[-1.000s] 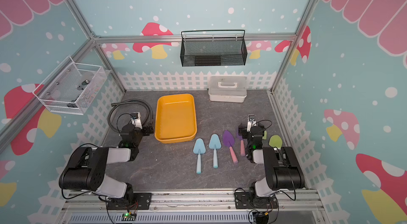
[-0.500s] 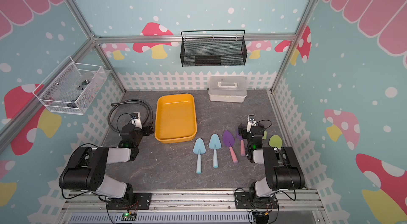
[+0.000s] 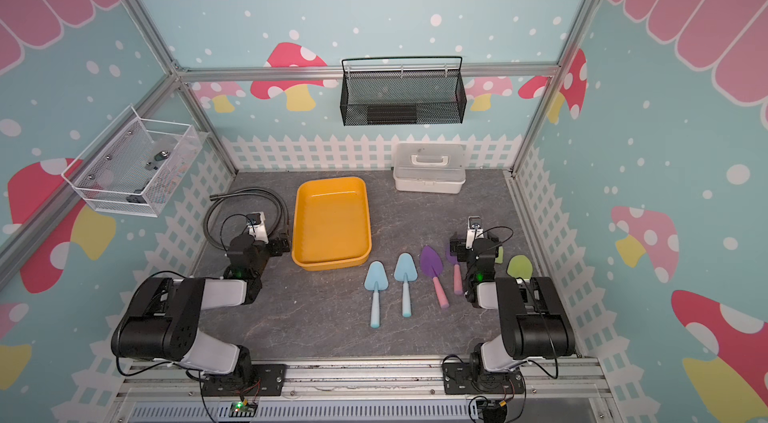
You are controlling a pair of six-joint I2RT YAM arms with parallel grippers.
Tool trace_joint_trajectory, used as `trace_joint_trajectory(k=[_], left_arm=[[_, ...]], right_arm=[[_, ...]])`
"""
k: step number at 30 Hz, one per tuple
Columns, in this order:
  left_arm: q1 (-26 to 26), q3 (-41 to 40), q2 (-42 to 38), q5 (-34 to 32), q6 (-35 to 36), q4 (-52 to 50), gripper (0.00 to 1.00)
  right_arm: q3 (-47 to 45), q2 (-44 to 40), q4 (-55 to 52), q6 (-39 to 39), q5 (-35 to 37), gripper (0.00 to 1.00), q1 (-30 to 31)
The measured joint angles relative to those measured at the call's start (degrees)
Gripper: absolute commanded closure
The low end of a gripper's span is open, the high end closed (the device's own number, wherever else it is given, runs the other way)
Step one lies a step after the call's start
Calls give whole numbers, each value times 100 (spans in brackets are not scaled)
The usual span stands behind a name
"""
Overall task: Put the shovel into the storage box
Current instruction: Pick up the shovel from the center of the board.
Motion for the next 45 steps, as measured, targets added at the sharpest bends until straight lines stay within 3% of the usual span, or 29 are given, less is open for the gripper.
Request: trace_joint_trajectory(k=[5, 11, 19, 26, 30, 34, 39, 45], left_arm=[[0, 11, -155, -39, -2, -199, 2], [-107, 284, -1014, -374, 2, -925, 1], [-527, 1003, -1757, -758, -170, -2087, 4], [-831, 2055, -2468, -708, -654, -3781, 5], [-1091, 2551, -2922, -649, -844, -4599, 7], [-1246, 2828, -3309, -494, -1054, -5366, 9], [-1340, 2966, -3401, -295, -1283, -5967, 8], [-1394, 2973, -3244, -105, -1504, -6306, 8]], right_arm=[[0, 0, -2, 2, 20, 1, 0], [177, -129, -446, 26, 216, 1, 0], [1270, -1309, -2238, 160, 341, 1, 0], [3272, -1849, -4701, 603, 225, 3, 125], [4341, -1928, -6380, 730, 46, 8, 752], [5038, -2050, -7989, 986, 0, 17, 1749], [5007, -2448, -9333, 1792, -107, 16, 2308], [4522, -2190, -10008, 2669, -153, 18, 3707]])
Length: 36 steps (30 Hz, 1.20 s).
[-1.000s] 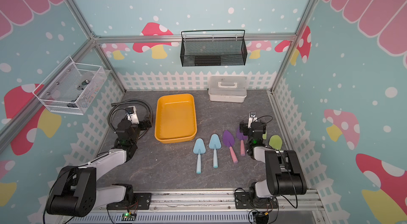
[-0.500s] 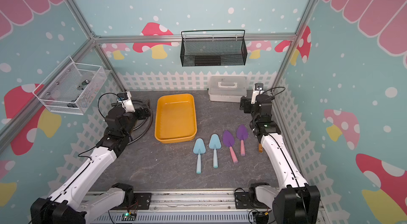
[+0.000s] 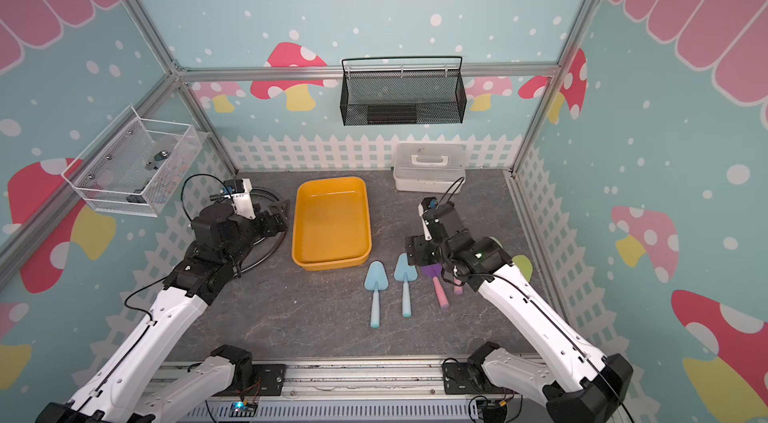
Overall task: Put the shovel into the storage box
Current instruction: Pick up the shovel from the center of the board.
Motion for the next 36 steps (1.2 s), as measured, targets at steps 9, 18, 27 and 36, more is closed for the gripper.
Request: trace_joint_trajectory(k=[9, 18, 27, 36], left_arm=[[-33, 0, 28, 133, -42, -142, 6], [-33, -68, 26, 153, -87, -173, 5], [-33, -205, 20, 149, -81, -186, 4], [-33, -264, -4, 149, -81, -199, 3]], right_arm=[[-186, 1392, -103, 503, -22, 20, 1080], [-186, 2245, 225, 623, -490, 22, 1493], [-186, 2793, 466, 636, -916, 29, 1652], [-376, 3080, 785, 713, -1198, 35, 1853]])
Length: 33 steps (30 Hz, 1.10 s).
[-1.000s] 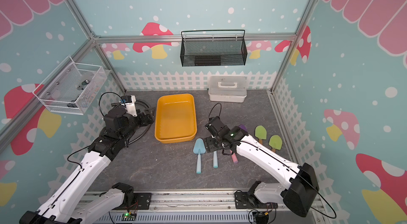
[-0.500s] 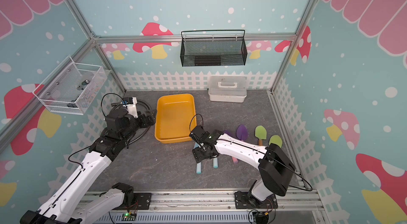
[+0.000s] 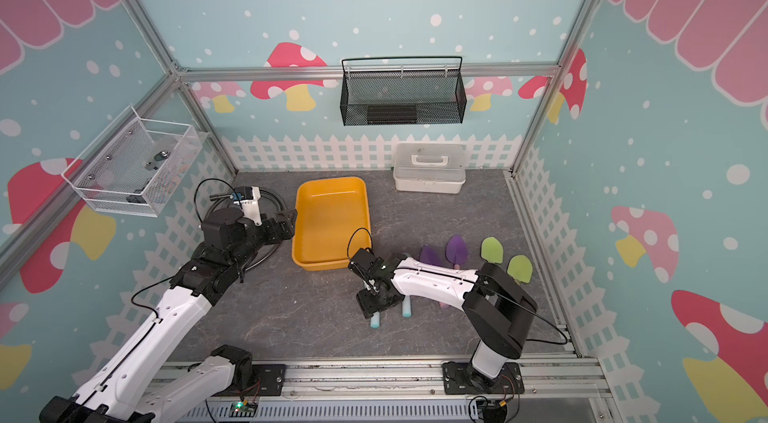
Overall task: Put the shovel into the storage box
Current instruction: Pick up the shovel from the center of the board.
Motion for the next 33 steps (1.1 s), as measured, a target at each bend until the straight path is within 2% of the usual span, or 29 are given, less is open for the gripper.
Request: trace_joint_trajectory(k=[4, 10, 15, 27, 33], left_arm=[[0, -35, -107, 0, 2, -13, 3], [0, -48, -181, 0, 4, -11, 2], [0, -74, -181, -2, 44, -20, 1], [0, -105, -258, 4, 44, -55, 2], [0, -118, -234, 267, 42, -61, 1]], right_arm=[[-92, 142, 26, 2, -42, 39, 0], [-94, 350, 118, 42, -98, 52, 0], [-114, 393, 164, 85, -118, 58, 0], [-468, 105, 195, 203, -162, 73, 0], [-466, -214, -151, 203, -42, 82, 33]])
